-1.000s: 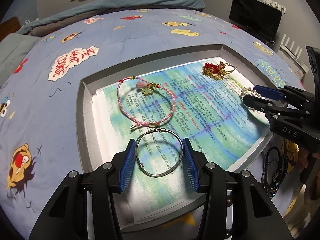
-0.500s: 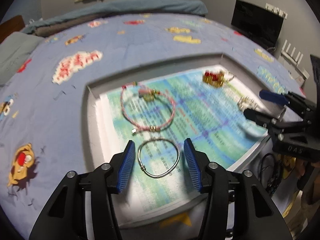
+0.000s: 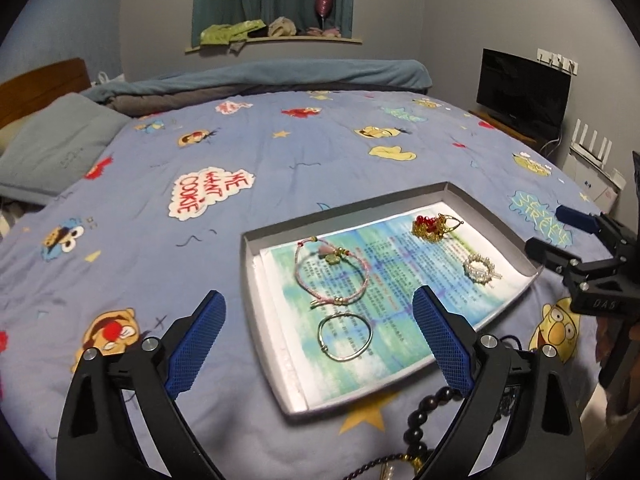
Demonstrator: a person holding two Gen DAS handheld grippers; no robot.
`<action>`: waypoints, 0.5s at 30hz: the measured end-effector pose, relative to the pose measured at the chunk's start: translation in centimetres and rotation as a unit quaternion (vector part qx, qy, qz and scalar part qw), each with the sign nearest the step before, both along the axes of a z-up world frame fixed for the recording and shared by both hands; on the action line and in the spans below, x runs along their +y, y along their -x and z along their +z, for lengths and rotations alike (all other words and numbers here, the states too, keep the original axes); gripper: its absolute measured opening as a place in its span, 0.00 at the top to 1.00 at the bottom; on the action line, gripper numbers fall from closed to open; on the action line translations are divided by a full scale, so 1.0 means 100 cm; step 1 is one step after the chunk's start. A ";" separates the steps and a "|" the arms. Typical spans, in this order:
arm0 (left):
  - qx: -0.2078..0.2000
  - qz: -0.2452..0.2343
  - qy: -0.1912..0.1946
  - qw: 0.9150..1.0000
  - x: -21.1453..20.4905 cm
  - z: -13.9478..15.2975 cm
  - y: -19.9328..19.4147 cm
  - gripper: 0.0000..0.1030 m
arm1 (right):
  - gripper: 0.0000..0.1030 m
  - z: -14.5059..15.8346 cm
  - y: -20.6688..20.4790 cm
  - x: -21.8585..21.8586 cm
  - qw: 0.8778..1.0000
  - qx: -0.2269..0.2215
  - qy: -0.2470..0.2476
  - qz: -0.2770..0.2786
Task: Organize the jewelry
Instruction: 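Open the left gripper in the tray while the right gripper releases the pearl clip, then move both open grippers back over the remaining jewelry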
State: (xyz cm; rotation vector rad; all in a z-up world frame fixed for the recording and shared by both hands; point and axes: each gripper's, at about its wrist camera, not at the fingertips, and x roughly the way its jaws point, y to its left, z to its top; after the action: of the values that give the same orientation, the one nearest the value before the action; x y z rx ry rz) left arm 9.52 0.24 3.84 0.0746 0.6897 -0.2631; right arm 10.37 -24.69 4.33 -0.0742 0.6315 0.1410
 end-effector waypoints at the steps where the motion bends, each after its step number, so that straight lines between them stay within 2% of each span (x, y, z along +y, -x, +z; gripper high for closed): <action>1: 0.000 0.001 0.002 1.000 0.001 0.000 0.003 0.08 | 0.05 0.002 0.004 -0.001 1.000 -0.005 -0.002 0.000; 6: 0.005 0.003 0.022 1.000 0.006 -0.001 0.014 0.08 | 0.05 0.010 0.019 -0.006 0.999 -0.026 -0.015 -0.011; 15: 0.008 0.003 0.025 1.000 0.009 -0.006 0.028 0.08 | 0.05 0.010 0.037 -0.009 0.999 -0.025 -0.027 -0.002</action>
State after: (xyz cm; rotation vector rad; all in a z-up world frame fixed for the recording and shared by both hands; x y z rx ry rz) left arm 6.69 1.17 3.29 0.0229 0.6997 -0.2763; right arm 6.69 -25.58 5.31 -0.0244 0.5766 0.1521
